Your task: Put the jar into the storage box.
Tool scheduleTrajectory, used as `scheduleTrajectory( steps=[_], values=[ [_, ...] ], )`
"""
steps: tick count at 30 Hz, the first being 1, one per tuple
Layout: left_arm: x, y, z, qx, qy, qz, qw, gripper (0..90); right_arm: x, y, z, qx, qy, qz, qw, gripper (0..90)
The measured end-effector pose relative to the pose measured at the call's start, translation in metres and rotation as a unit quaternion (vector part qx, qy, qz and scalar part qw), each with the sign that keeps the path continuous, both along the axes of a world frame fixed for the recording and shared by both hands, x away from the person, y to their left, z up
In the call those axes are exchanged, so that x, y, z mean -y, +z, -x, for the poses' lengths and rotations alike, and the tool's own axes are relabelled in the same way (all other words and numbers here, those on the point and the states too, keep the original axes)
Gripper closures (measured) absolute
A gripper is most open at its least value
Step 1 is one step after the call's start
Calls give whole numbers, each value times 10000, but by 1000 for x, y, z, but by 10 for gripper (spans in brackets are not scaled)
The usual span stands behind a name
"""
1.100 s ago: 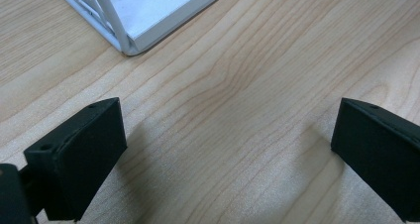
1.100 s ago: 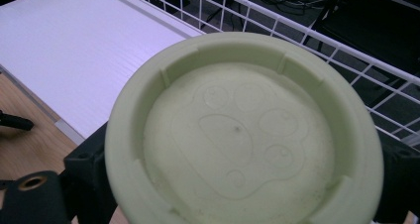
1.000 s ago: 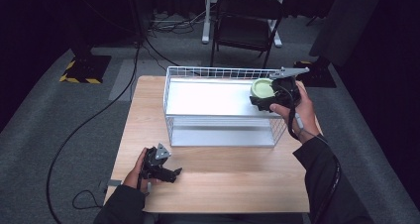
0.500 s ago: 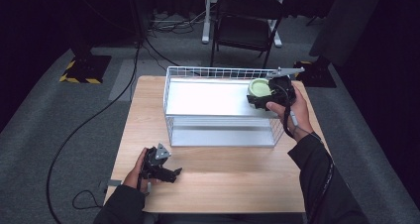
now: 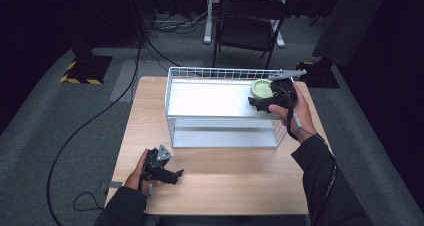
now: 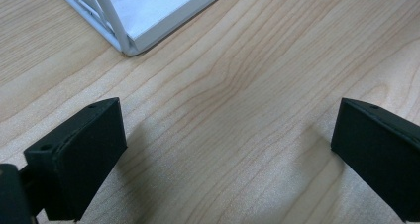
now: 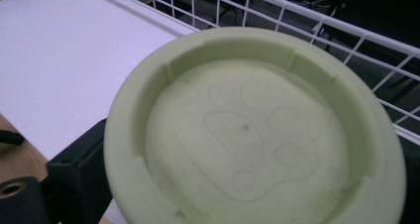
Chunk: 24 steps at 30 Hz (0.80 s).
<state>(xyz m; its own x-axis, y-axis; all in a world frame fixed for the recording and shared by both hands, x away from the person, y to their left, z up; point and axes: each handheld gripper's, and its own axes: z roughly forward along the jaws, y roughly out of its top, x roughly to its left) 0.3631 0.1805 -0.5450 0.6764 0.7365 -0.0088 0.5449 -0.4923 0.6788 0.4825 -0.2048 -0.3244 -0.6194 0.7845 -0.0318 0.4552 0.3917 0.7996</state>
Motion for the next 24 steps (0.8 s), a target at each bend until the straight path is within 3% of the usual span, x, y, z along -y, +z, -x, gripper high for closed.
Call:
scheduleTrajectory(
  steps=[16, 24],
  values=[
    [0, 0, 0, 2, -4, 0, 10000, 4, -5, -1, 1, 34, -63, 67, 10000, 23],
    [0, 0, 0, 2, -5, 2, 10000, 4, -5, -3, 3, 117, 0, 348, 9993, 23]
  ],
)
